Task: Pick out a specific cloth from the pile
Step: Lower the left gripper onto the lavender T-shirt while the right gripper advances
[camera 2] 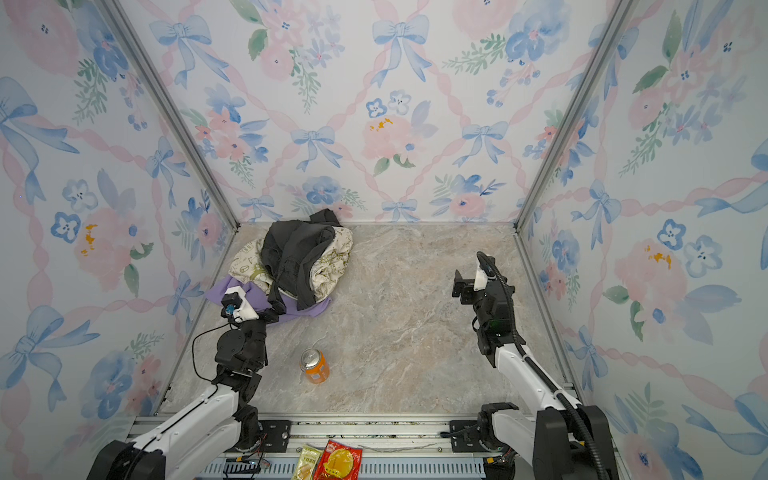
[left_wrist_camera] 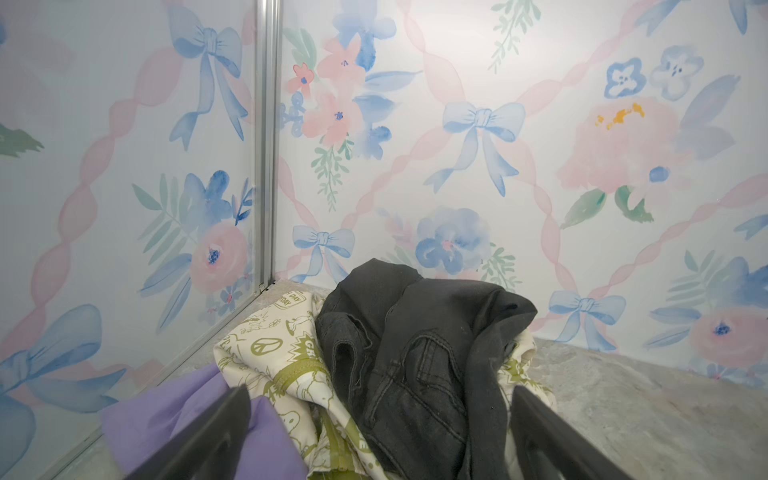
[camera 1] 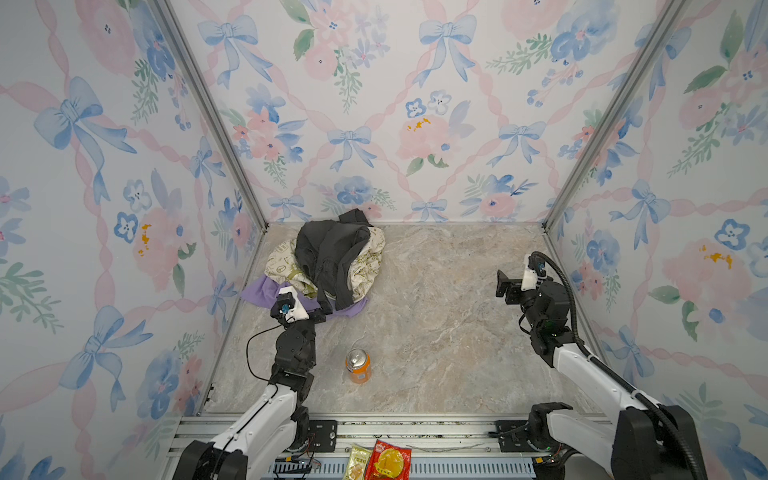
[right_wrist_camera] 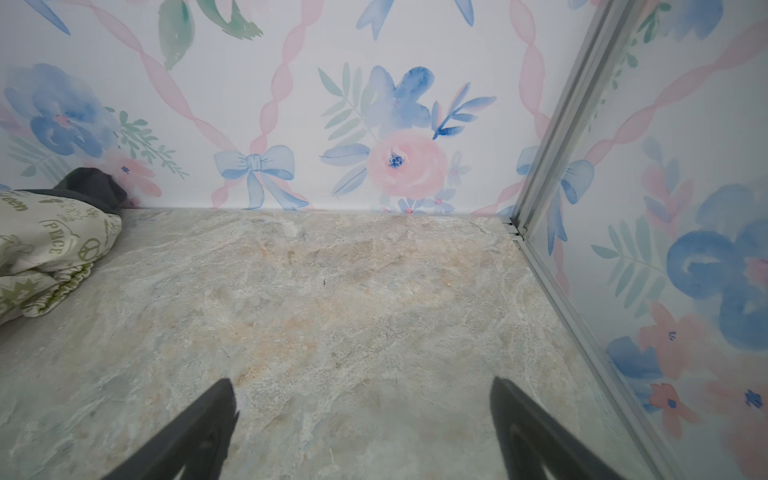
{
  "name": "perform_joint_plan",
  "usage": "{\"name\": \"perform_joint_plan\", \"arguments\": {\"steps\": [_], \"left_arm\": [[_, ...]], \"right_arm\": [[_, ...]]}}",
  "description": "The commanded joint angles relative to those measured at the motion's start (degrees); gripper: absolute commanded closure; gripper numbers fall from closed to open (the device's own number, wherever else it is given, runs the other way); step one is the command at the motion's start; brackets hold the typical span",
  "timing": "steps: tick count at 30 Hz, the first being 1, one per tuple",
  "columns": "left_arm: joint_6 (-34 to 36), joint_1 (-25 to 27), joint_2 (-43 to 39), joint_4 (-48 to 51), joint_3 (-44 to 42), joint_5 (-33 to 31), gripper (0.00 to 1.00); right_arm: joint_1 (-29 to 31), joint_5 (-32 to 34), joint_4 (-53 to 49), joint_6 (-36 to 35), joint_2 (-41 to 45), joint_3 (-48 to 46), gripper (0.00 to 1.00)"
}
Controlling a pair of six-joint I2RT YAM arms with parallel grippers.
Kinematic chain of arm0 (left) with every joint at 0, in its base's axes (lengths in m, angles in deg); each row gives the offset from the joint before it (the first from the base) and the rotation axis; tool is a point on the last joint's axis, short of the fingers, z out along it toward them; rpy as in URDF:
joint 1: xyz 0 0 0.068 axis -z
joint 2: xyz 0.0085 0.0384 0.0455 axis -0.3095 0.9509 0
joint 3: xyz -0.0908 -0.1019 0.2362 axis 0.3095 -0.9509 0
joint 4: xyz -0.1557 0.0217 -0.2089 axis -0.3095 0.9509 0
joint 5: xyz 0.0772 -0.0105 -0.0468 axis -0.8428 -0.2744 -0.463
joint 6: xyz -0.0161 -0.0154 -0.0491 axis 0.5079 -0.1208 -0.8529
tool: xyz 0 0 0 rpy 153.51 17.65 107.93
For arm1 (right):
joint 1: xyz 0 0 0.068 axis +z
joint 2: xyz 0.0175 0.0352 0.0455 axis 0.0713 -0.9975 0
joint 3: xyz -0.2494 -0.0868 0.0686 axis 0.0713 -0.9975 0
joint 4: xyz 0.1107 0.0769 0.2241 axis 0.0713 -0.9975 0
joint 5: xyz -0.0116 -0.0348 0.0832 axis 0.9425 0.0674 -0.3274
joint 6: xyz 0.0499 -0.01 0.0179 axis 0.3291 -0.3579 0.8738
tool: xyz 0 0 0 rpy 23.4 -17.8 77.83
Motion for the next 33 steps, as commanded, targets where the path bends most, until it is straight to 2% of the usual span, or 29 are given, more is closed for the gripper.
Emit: {"name": "perform_joint_plan", "arguments": {"steps": [1,5,9,13,16,19,24,33], "left_arm": [[-8.02,0.12,-5.14,16.32,3.65,-1.31,0.03],[-15.84,-0.08,-7.08,24.91,5.27,-0.13,0.04],[-24.56,-1.45,-5.64,32.0,6.16,0.33,0.02],[-31.44,-4.45,-1.87,33.32,5.14,5.6,0.02],[-33.9,-7.32,1.8,33.01,4.13,9.7,0.03],[-35.79,-9.08,4.96,33.23,4.22,11.24,0.07],[-38.9,-9.84,8.28,34.05,4.65,9.68,0.14],[-42.52,-10.9,18.46,29.61,5.32,11.84,0.25]], "right_arm": [[4.45,-3.53,-10.33,0.01,4.11,4.82,0.03],[11.19,-6.49,-17.97,-1.38,5.95,9.45,0.03],[17.88,-8.63,-21.21,-1.92,6.25,12.24,0.03],[23.51,-9.49,-20.56,-2.16,4.89,13.24,0.03],[26.64,-10.76,-19.19,-2.55,2.39,13.89,0.03],[29.49,-11.2,-16.91,-3.16,-0.59,13.89,0.03],[32.57,-11.57,-15.69,-3.66,-4.09,13.94,0.03],[33.73,-11.81,-13.34,-3.44,-4.35,11.89,0.03]]}}
